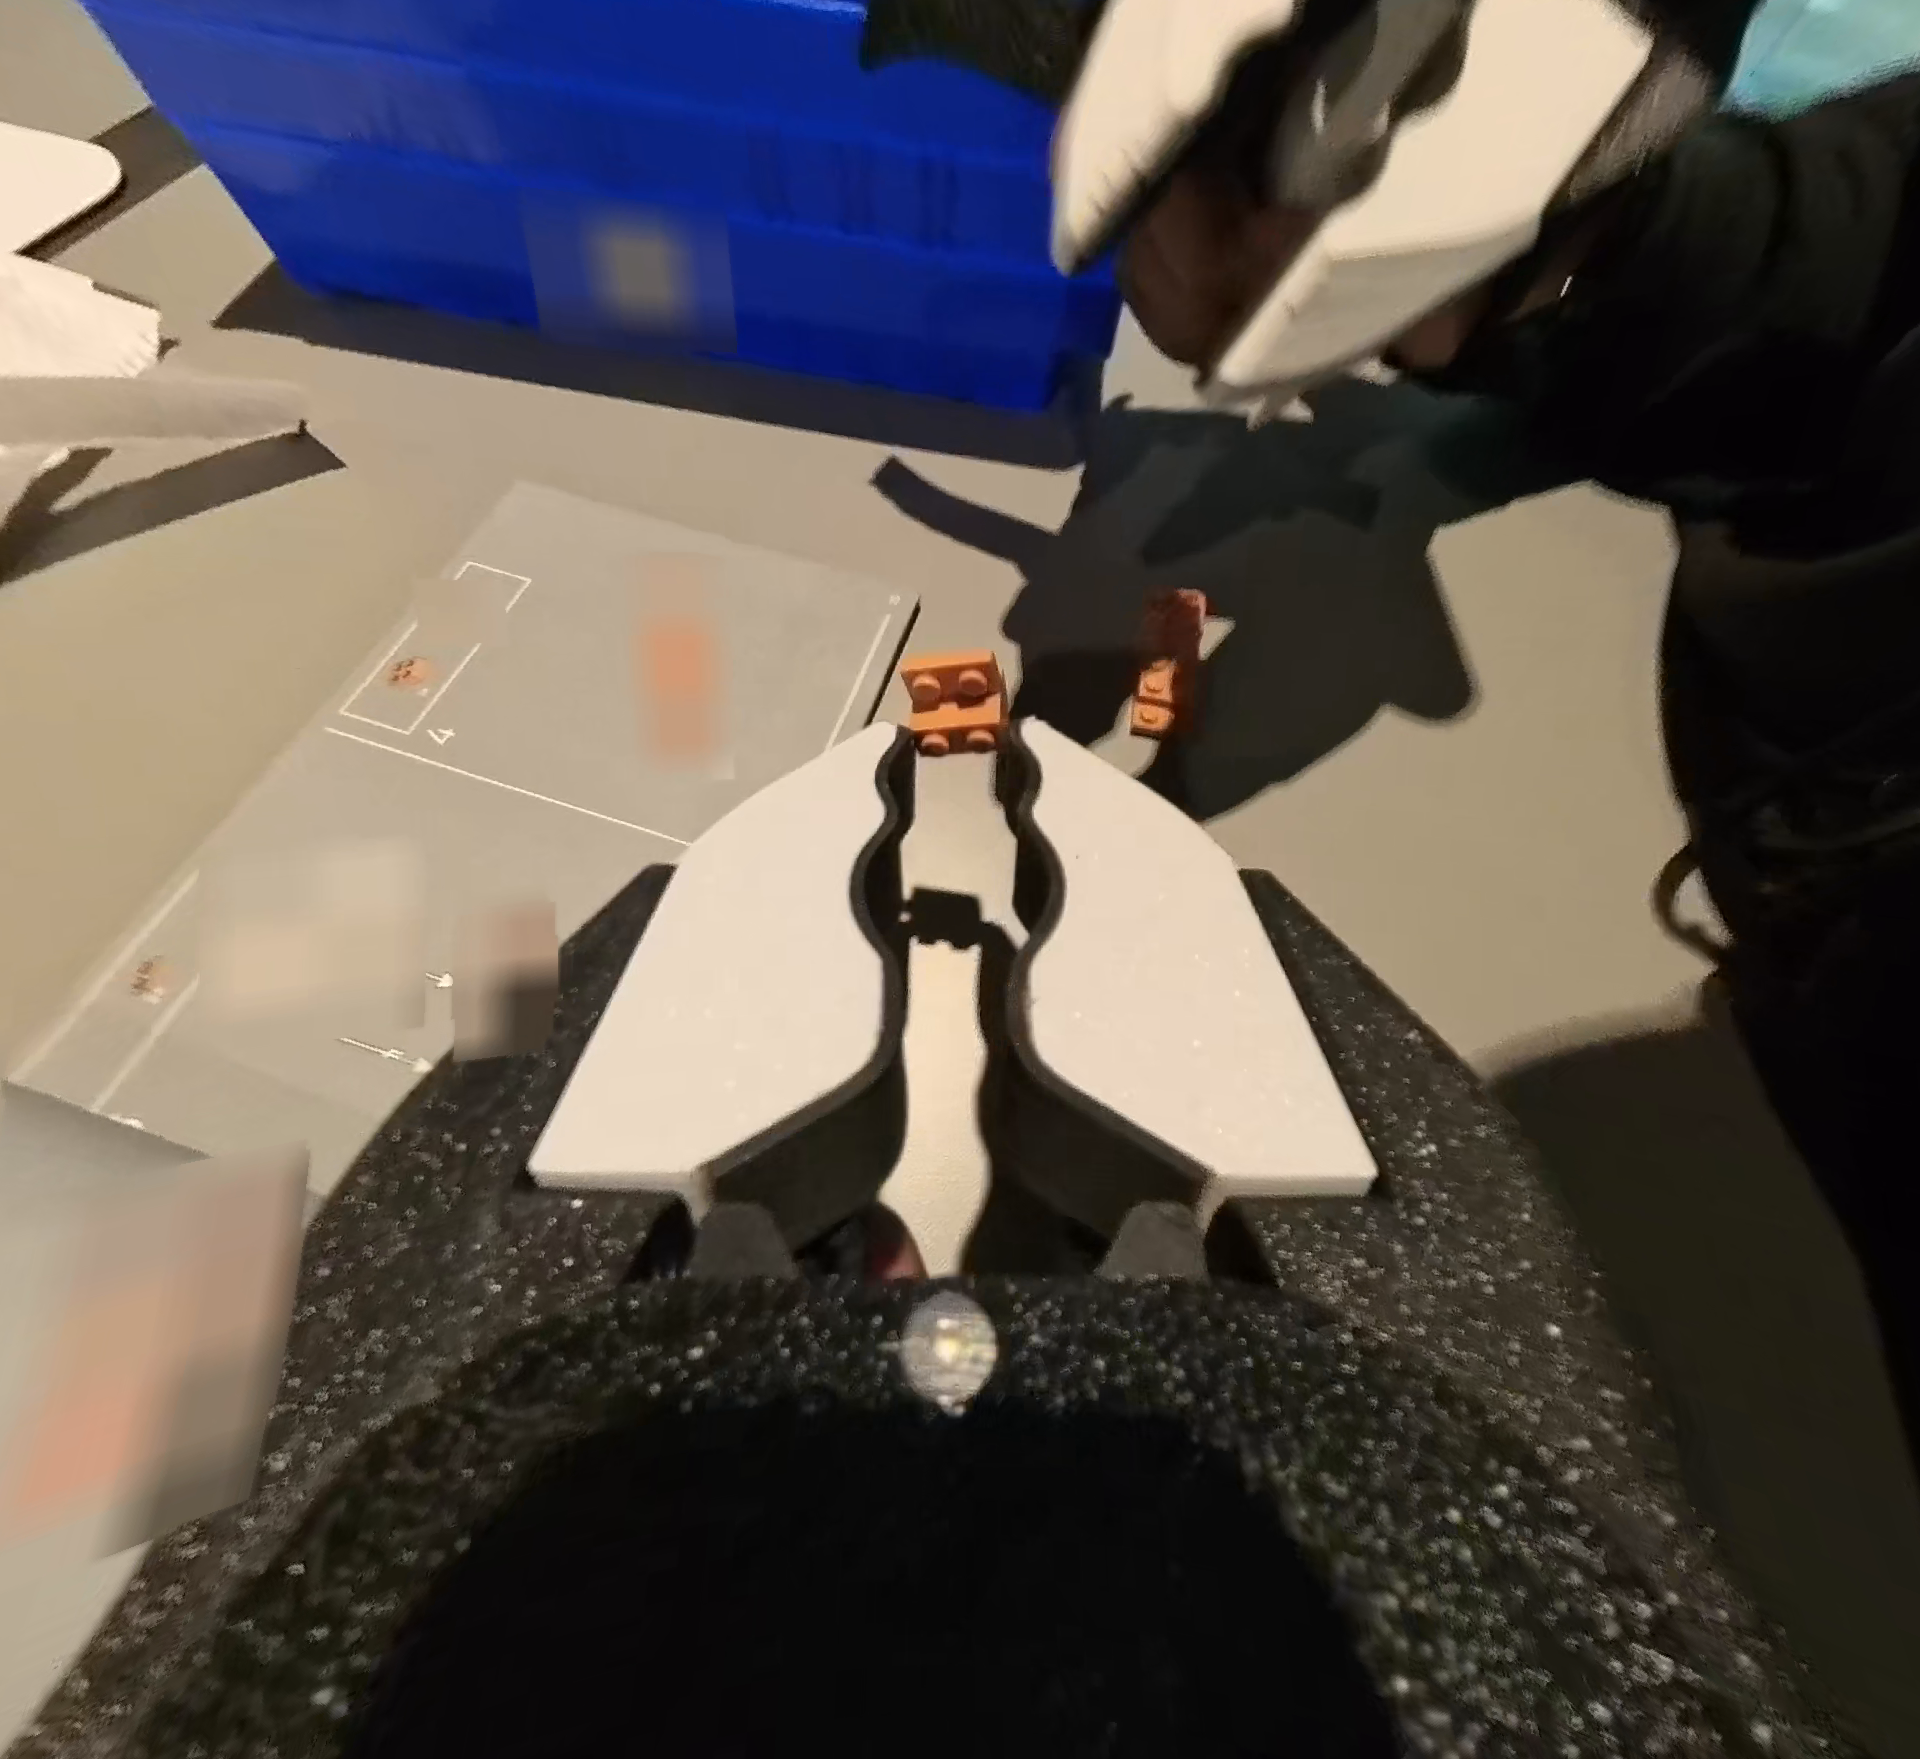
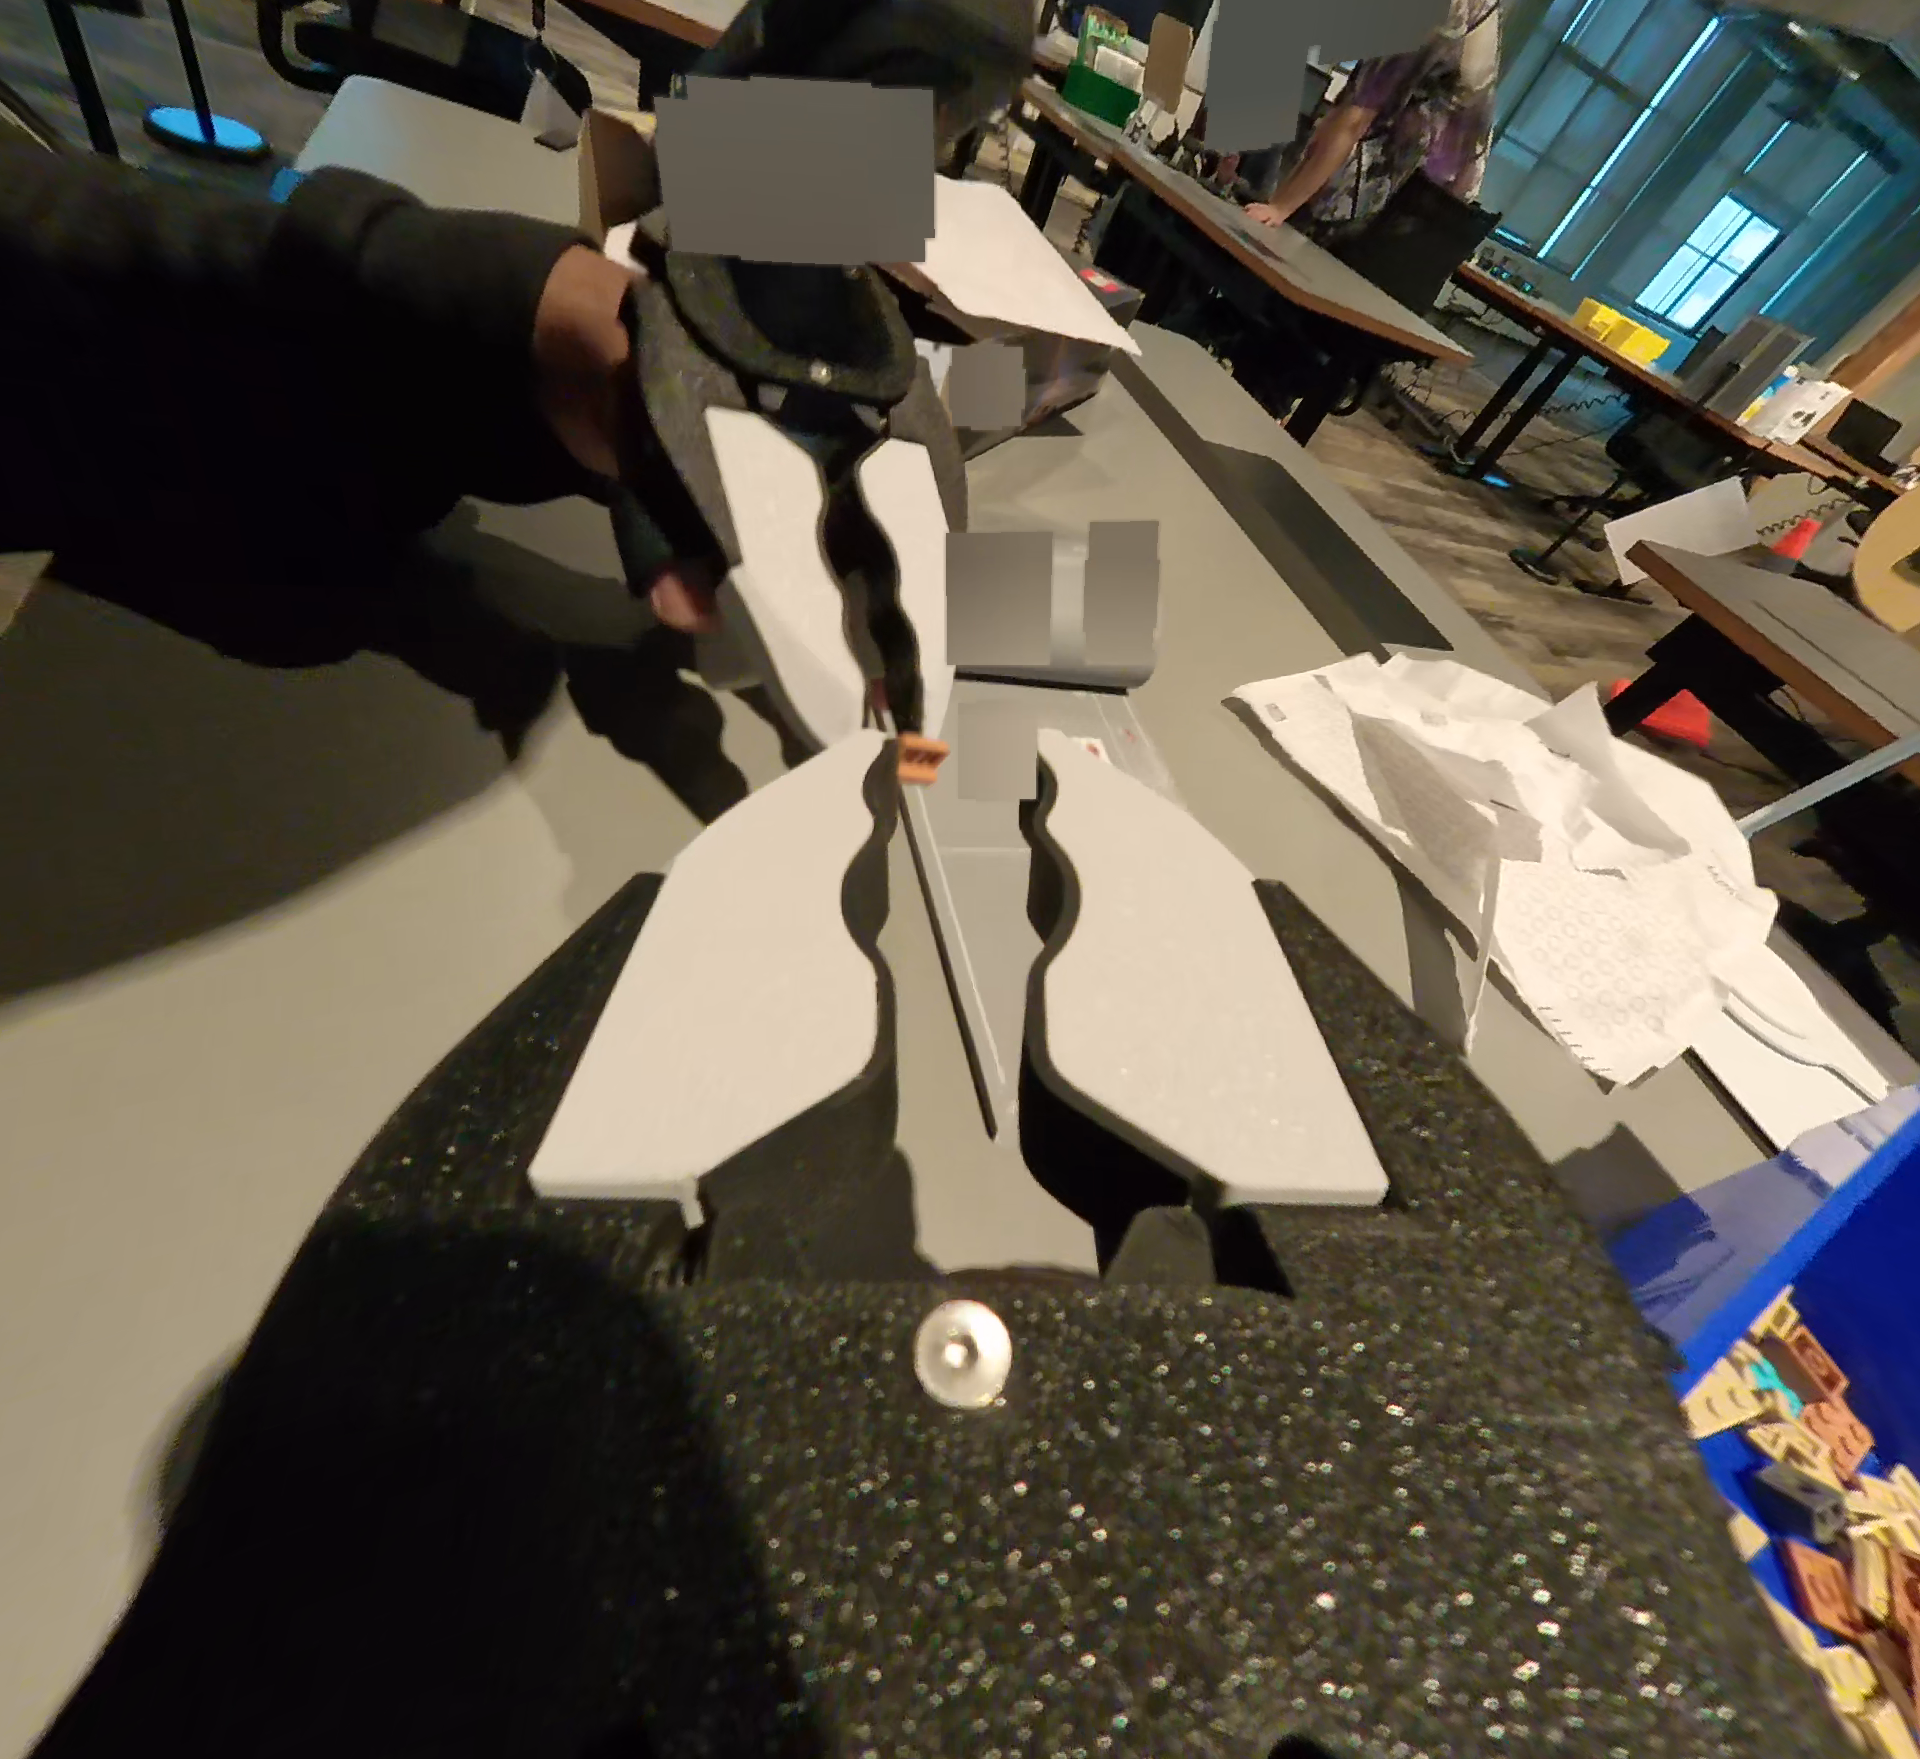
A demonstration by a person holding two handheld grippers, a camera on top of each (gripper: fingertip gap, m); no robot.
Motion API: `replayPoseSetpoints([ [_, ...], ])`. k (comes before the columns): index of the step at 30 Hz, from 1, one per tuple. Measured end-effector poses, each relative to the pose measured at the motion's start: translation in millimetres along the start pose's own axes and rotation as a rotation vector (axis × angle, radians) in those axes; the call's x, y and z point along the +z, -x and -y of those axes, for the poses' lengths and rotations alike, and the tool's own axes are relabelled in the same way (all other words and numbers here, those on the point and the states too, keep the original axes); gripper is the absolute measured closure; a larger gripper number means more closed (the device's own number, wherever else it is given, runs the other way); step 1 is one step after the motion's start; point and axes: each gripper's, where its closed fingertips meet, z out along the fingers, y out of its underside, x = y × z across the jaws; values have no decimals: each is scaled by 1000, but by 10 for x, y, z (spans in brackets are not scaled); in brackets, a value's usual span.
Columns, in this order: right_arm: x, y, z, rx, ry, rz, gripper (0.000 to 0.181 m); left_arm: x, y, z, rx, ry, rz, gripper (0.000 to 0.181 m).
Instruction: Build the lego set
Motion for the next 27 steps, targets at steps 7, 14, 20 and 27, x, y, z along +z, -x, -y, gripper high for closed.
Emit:
replayPoseSetpoints([
  [7, -28, -145, -116, -3, 8, -51, 160, -40, 39, 85, -144, -75, -49, 165],
  [14, -45, -159, -154, -27, 22, -71, 160, -113, 61, 183, -418, -162, -152, 165],
  [20, -25, -119, -128, -3, 6, -49, 160, -105, 46, 156, -526, -158, -196, 165],
  [27, 46, 19, -158, 50, 17, 49, 160, -56, 39, 56, -299, -34, -62, 165],
])
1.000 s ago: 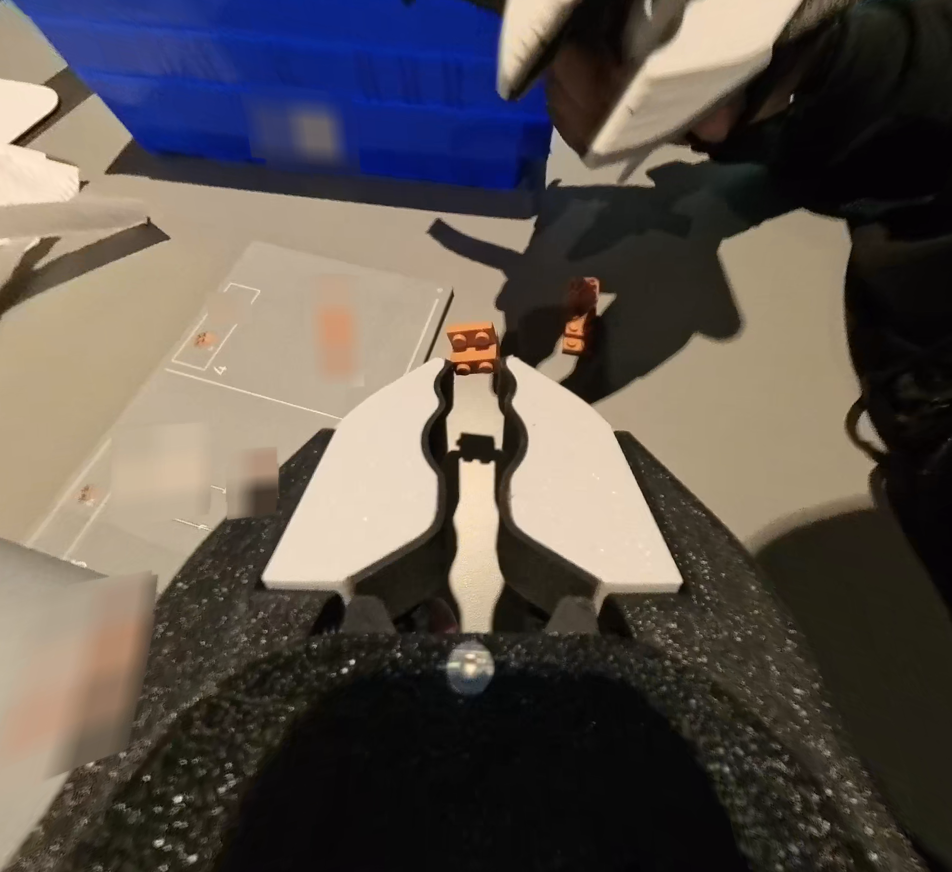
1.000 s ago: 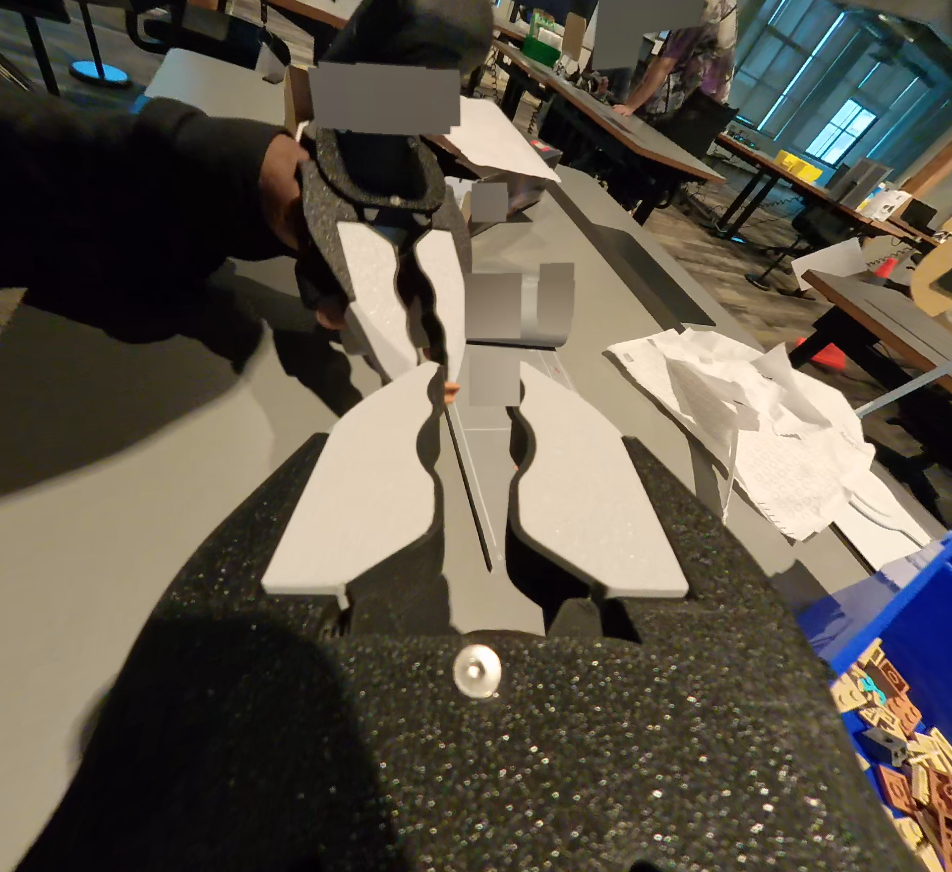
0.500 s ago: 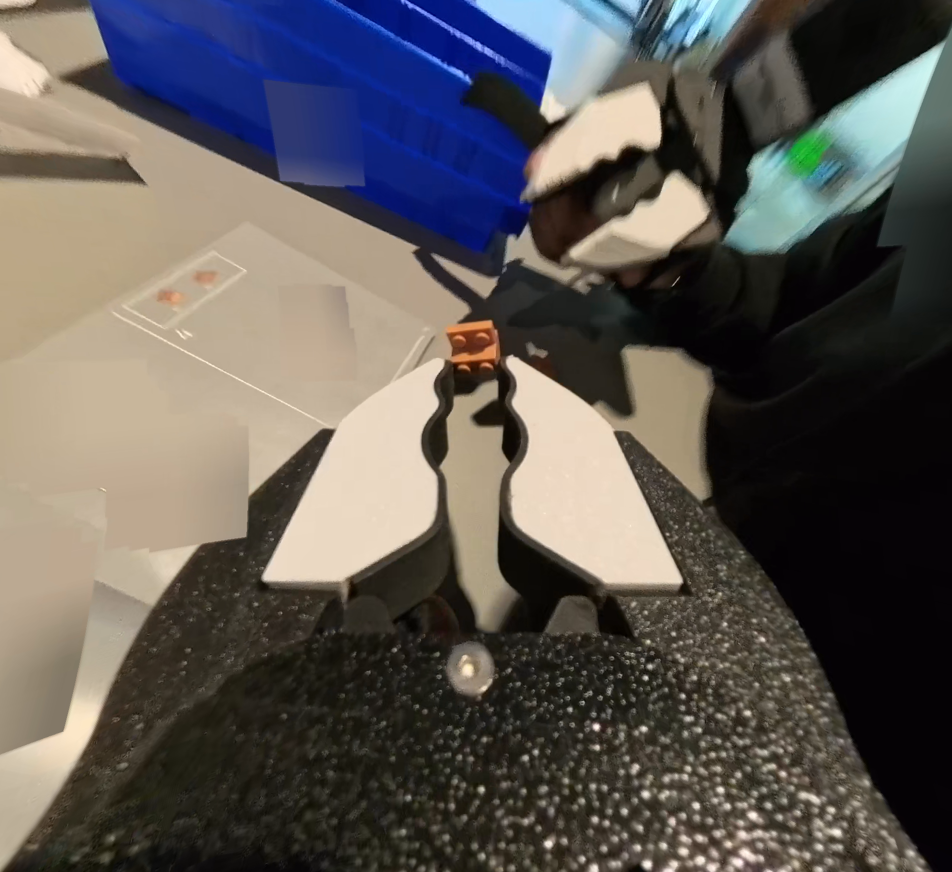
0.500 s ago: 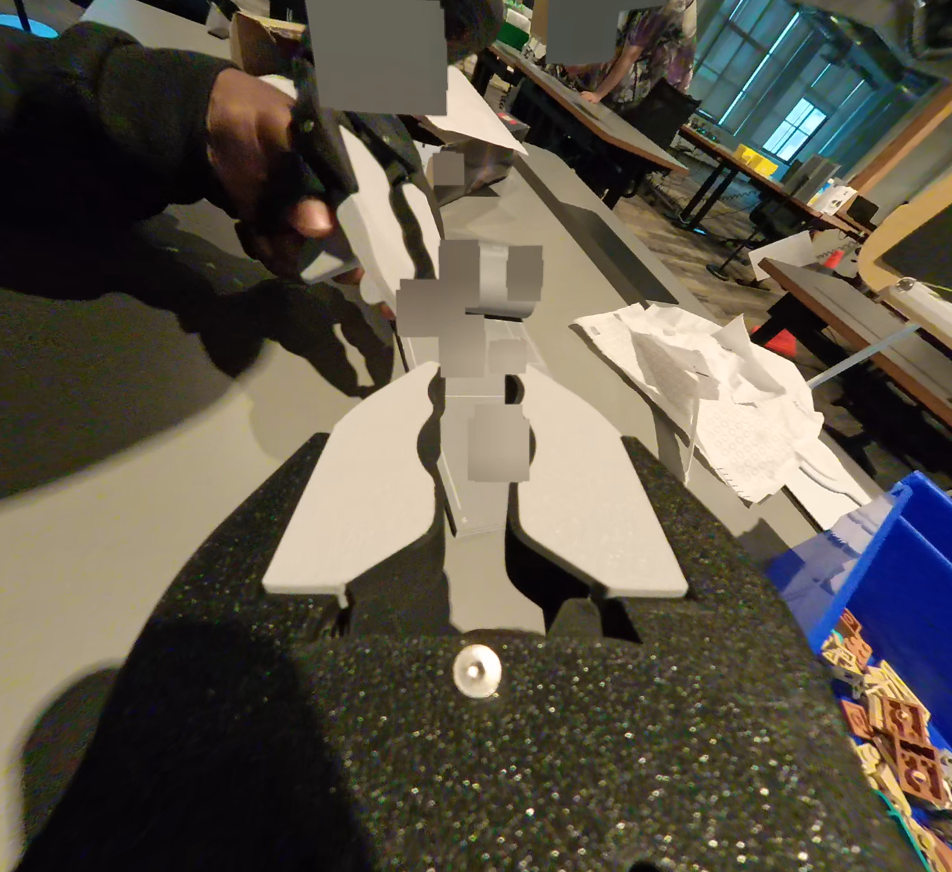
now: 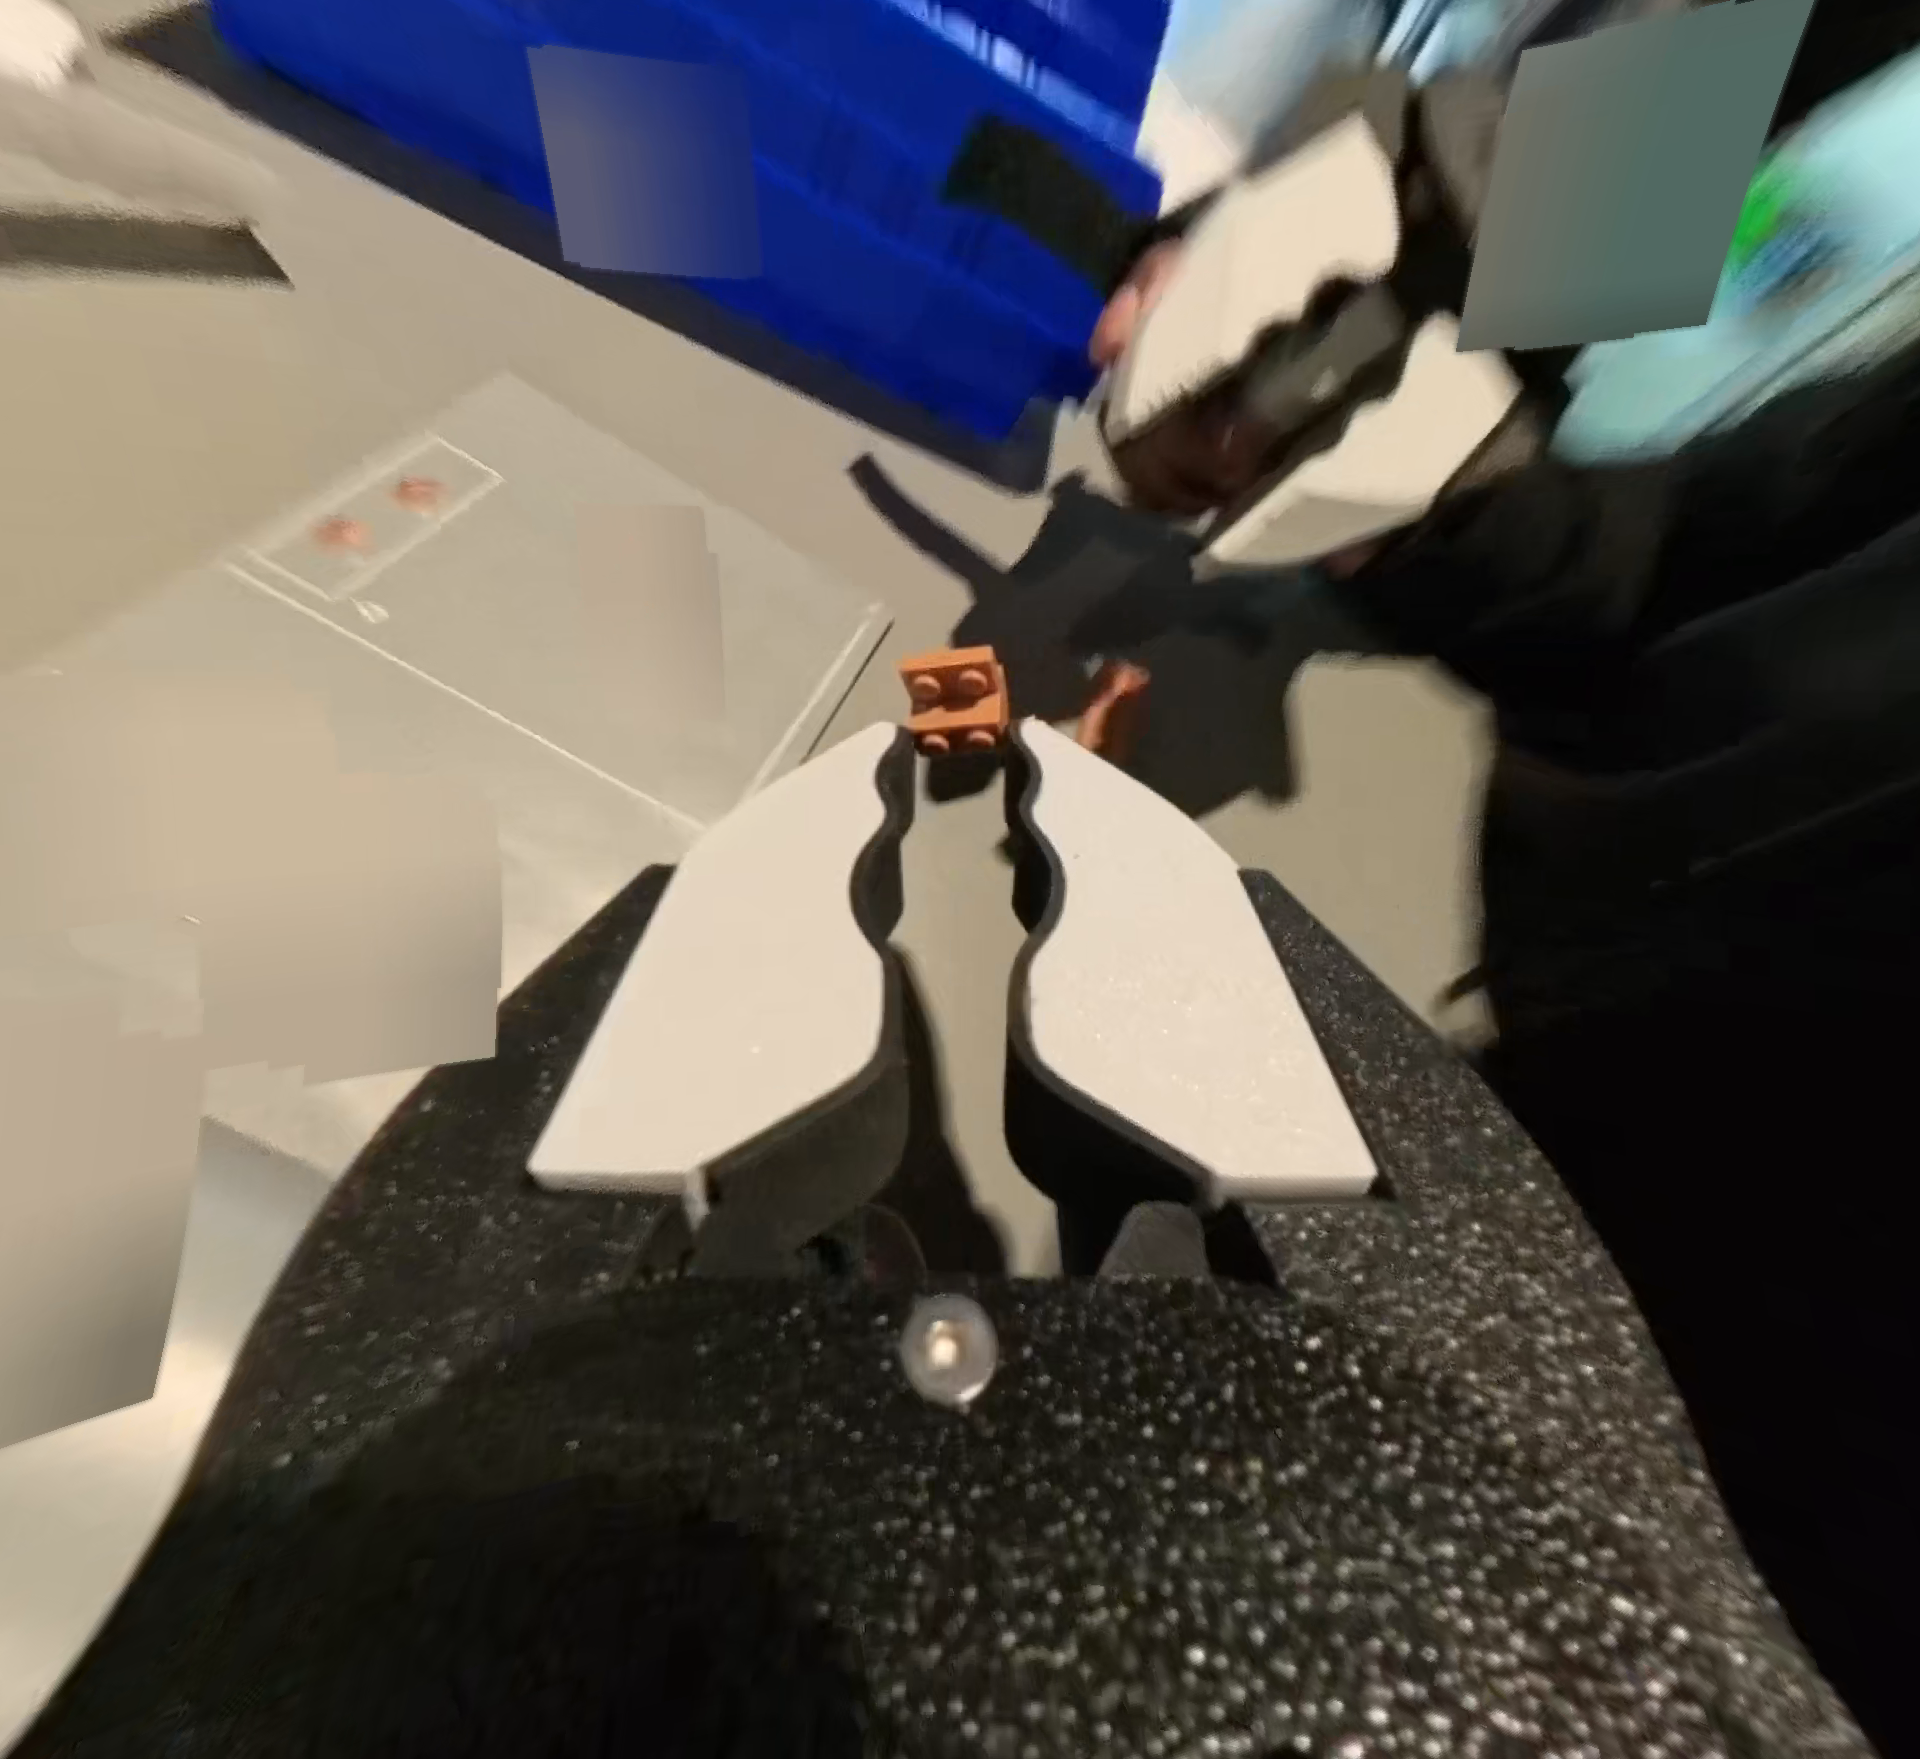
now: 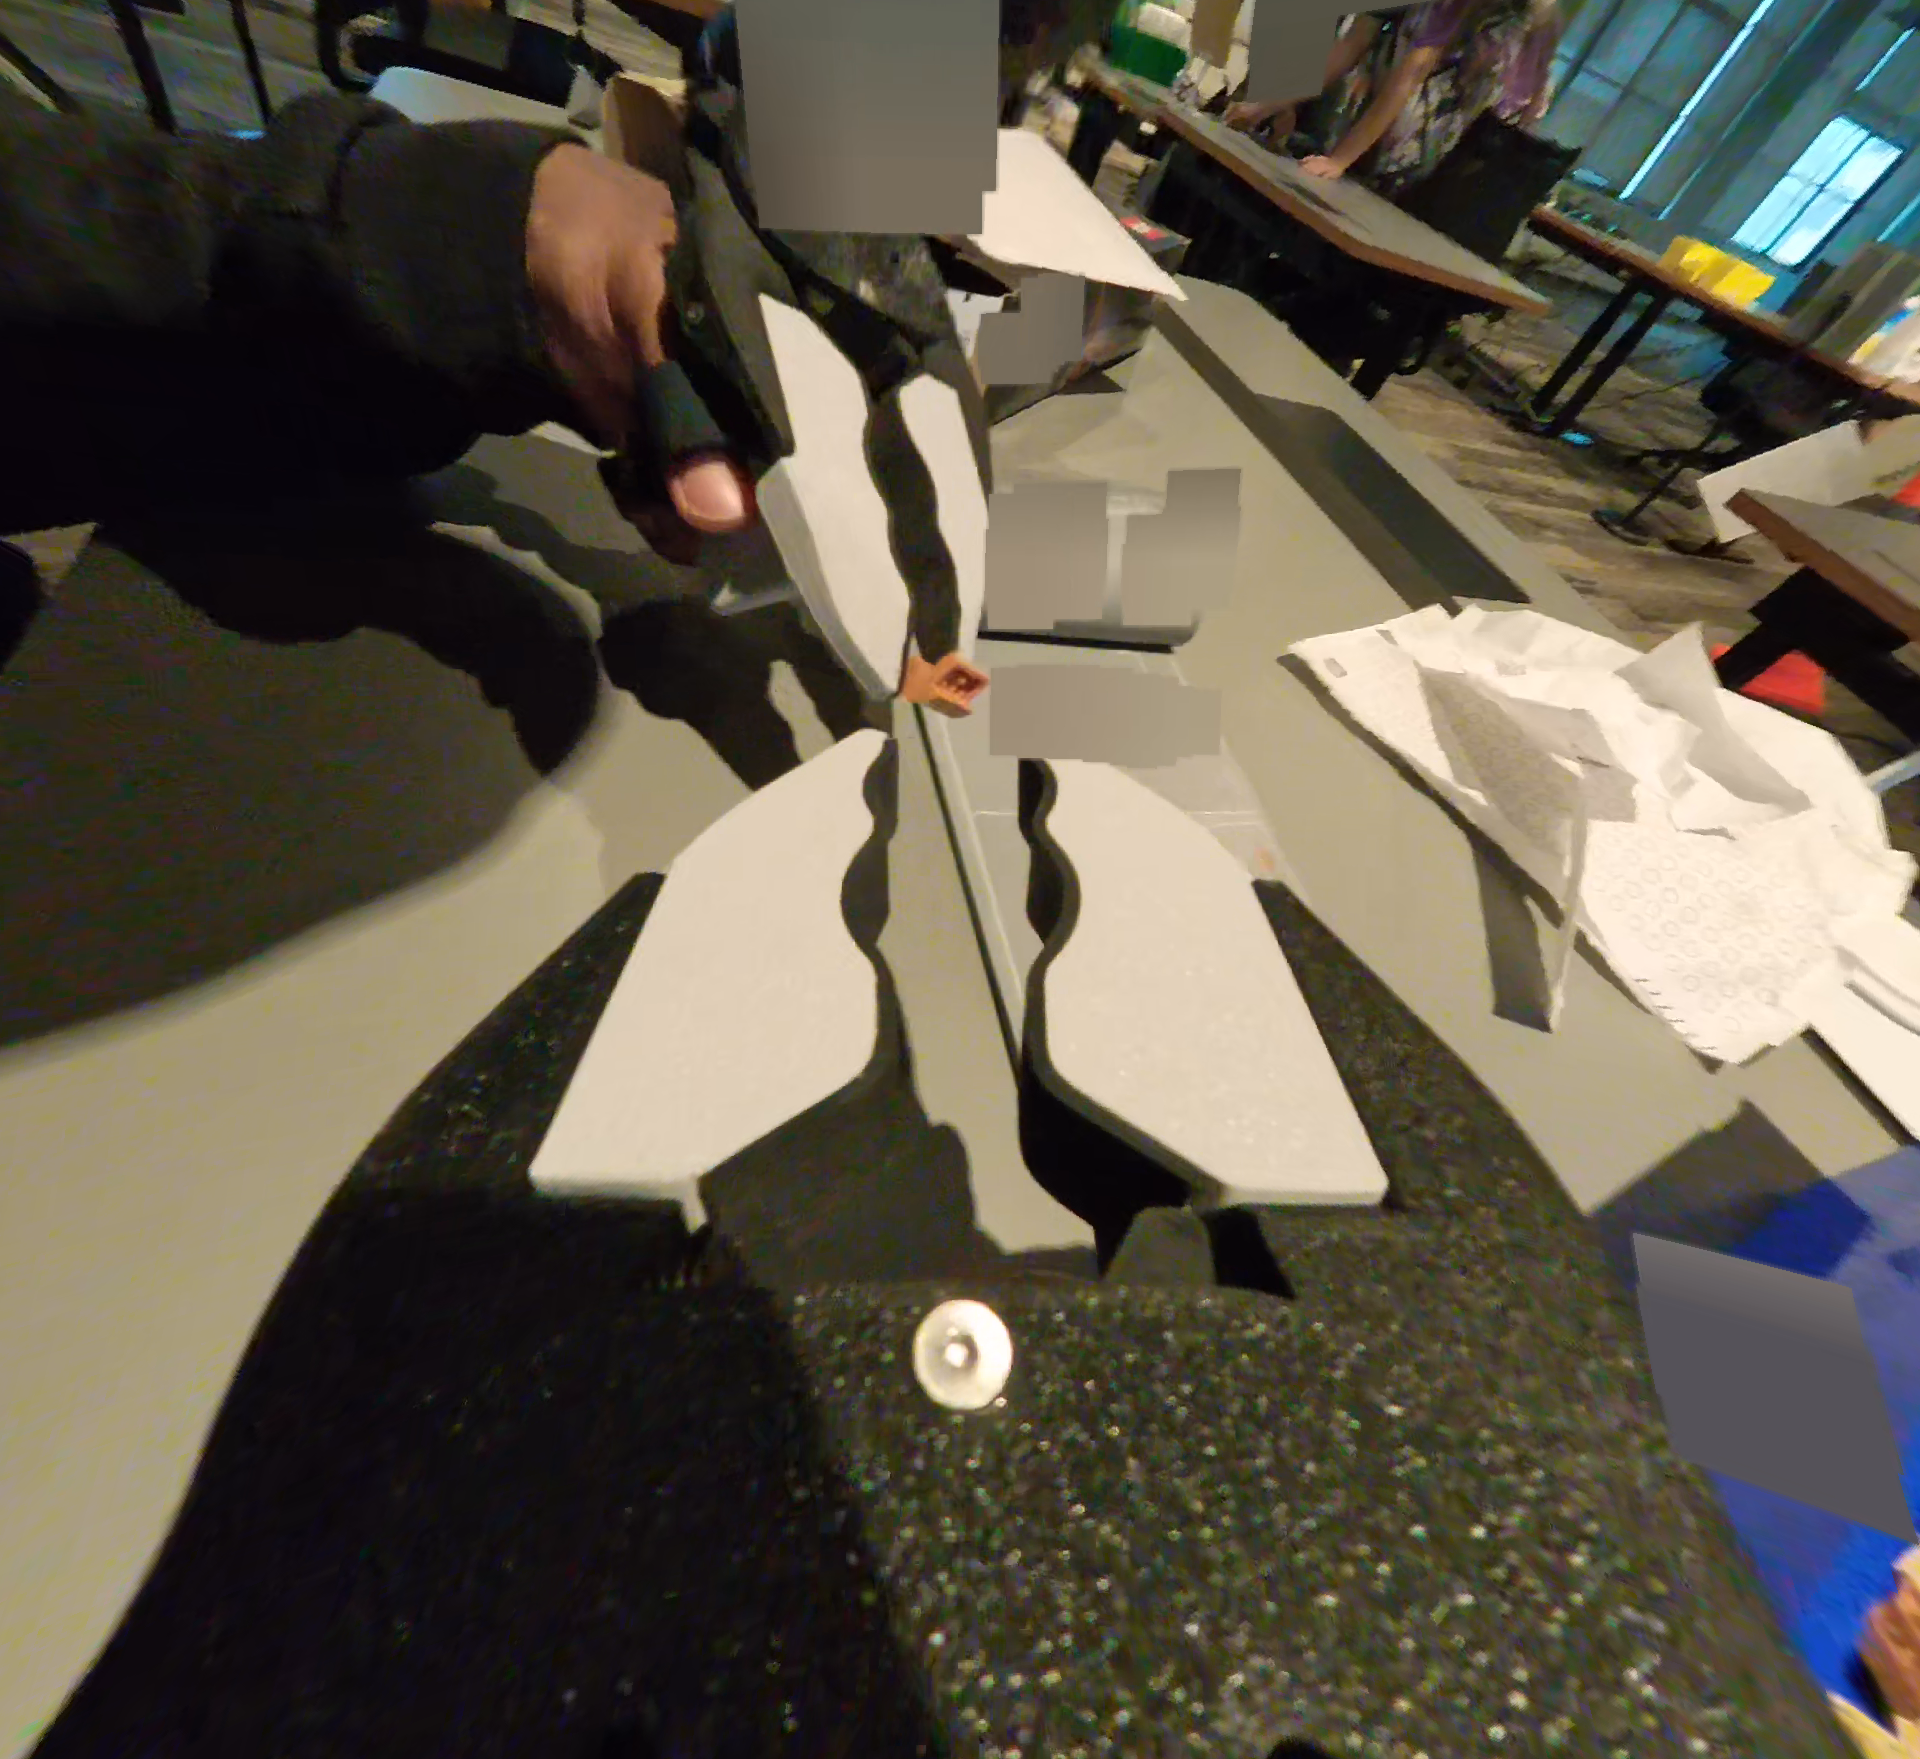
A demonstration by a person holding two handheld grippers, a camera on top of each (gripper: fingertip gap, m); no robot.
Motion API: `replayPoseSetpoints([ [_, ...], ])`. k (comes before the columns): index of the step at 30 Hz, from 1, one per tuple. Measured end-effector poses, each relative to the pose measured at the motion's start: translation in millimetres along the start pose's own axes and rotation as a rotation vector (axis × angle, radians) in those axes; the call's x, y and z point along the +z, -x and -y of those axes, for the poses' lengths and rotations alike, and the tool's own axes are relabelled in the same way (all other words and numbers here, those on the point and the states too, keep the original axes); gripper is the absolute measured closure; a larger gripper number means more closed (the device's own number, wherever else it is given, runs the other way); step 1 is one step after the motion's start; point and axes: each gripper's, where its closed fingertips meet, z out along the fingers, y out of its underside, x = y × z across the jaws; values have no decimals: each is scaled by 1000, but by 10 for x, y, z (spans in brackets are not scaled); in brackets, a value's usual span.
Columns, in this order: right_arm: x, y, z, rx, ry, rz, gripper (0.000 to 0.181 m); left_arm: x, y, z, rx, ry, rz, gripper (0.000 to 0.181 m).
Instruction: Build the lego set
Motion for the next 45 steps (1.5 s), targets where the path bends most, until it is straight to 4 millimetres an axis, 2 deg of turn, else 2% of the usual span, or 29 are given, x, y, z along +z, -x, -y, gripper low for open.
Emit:
replayPoseSetpoints([
  [5, 122, 138, -133, 43, 84, 77, 158, 97, -12, -199, 302, 211, 153, 165],
  [10, 213, 284, -321, 46, 190, 145, 155, 168, -24, -383, 491, 394, 218, 165],
  [14, 208, 364, -425, 48, 256, 182, 155, 177, -80, -459, 533, 469, 194, 165],
  [22, 153, 488, -466, 49, 284, 240, 153, 217, -247, -497, 647, 519, 124, 165],
  [30, 120, 573, -493, 105, 305, 296, 157, 295, -348, -438, 729, 486, 113, 165],
  [36, 129, 561, -443, 136, 274, 290, 163, 301, -337, -470, 735, 488, 111, 166],
  [45, 133, 537, -478, 140, 288, 273, 166, 326, -316, -482, 739, 472, 113, 165],
])
